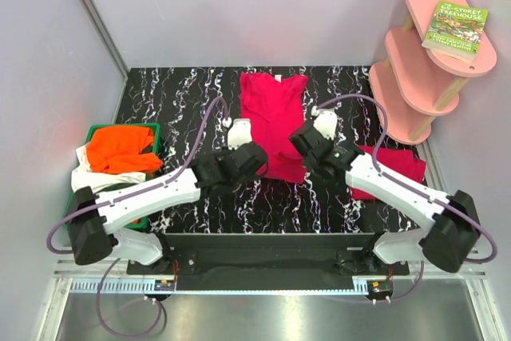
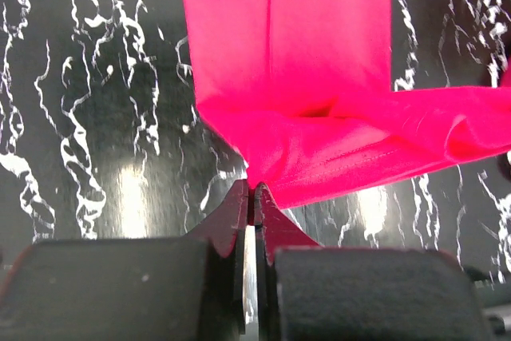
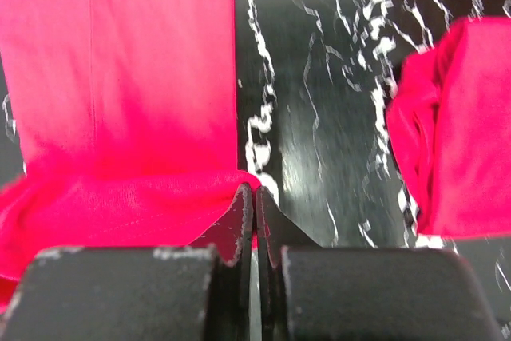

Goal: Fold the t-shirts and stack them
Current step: Fold the folded rectangular tshirt in 1/3 of the way

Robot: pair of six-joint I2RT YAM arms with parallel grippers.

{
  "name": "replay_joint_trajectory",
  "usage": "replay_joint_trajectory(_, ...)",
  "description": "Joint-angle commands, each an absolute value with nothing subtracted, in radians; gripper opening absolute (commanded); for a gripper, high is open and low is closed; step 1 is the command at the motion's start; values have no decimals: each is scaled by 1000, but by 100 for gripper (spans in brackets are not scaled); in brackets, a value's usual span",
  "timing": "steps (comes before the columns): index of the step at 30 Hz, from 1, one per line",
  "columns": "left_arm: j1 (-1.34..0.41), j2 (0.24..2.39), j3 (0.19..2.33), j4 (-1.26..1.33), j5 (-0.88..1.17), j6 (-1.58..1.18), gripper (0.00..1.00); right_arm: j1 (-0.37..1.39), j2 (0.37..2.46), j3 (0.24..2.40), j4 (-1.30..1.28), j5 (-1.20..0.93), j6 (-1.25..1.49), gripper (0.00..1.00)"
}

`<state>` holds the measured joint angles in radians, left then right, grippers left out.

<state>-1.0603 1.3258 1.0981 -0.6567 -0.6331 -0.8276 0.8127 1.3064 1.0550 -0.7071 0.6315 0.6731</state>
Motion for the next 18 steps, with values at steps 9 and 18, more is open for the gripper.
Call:
replay_joint_trajectory(9,-861,1436,1118,-545,-595,-672,0,690,1588,1207,-523,591,503,0)
replay_joint_trajectory(18,-683,1543,1202,-488,-554,-572,0,623,1782,1397,-512,584,459,0)
